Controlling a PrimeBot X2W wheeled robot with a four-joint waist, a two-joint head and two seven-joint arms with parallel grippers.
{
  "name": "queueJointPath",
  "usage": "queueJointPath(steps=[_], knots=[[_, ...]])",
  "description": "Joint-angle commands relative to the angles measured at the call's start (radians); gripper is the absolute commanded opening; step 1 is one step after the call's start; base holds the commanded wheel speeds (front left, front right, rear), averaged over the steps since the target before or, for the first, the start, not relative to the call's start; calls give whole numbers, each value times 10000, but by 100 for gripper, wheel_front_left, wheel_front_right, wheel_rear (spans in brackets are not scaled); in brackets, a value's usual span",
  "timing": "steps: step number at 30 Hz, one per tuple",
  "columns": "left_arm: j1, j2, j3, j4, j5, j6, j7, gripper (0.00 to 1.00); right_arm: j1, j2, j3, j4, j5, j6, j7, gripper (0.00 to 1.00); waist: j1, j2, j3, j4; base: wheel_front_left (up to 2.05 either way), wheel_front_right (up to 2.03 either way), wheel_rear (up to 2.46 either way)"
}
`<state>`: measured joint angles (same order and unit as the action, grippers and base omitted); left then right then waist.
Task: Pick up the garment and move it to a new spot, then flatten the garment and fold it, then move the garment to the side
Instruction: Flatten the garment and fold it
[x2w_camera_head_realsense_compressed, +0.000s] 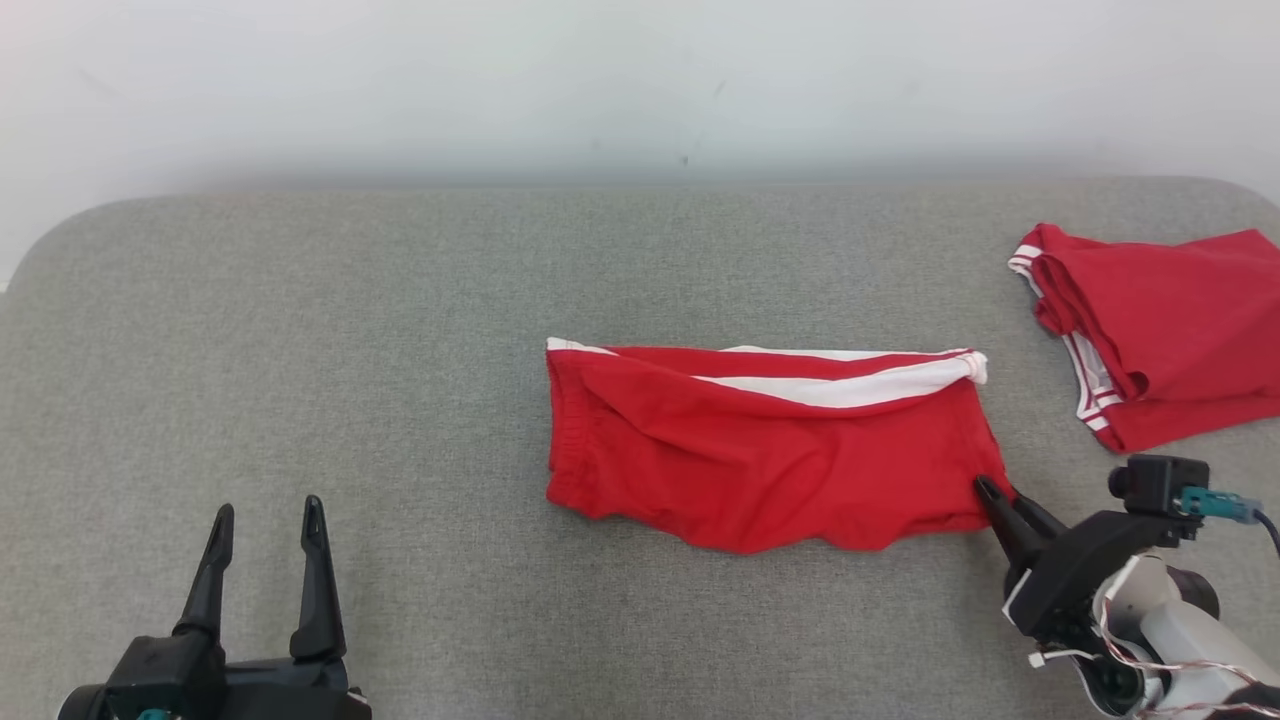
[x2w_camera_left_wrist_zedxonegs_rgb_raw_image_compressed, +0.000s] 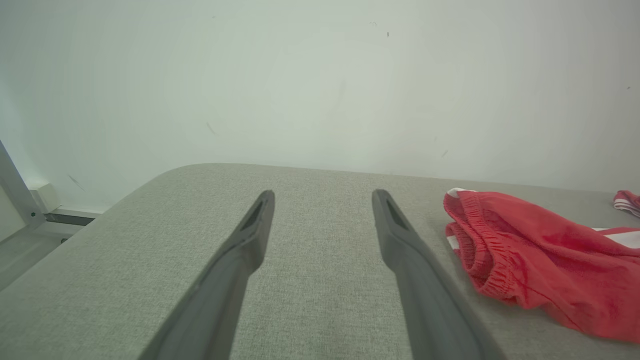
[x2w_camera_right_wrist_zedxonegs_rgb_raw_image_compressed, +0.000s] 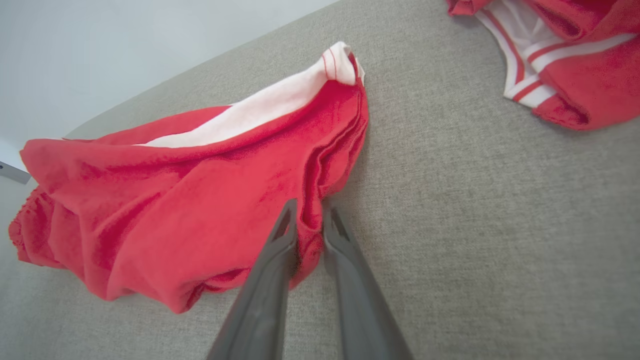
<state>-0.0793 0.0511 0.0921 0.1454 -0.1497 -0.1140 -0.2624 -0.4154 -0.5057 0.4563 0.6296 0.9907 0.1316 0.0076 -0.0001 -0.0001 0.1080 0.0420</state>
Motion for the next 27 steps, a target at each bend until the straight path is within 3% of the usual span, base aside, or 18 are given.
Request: queueJointPath(steps=[1, 2, 12, 27], knots=[[133, -9, -5, -54, 109, 24, -32, 100, 157, -65, -62, -102, -119, -26, -25, 75, 1, 1, -57, -68, 0, 0, 0], [133, -7, -3, -24, 170, 18, -32, 100, 243, -79, -149, -188, -173, -25, 0, 100, 1, 1, -49, -65, 0, 0, 0], [158, -11, -79, -73, 534, 48, -32, 100, -420, 51, -1018, -76, -1553, -25, 303, 100, 1, 1, 126, 67, 0, 0, 0], [-103, -11, -351, 138, 342, 139, -32, 100, -1850, 993, -1405, 2856, -2973, -25, 1155, 100, 1, 1, 442, 558, 0, 0, 0]])
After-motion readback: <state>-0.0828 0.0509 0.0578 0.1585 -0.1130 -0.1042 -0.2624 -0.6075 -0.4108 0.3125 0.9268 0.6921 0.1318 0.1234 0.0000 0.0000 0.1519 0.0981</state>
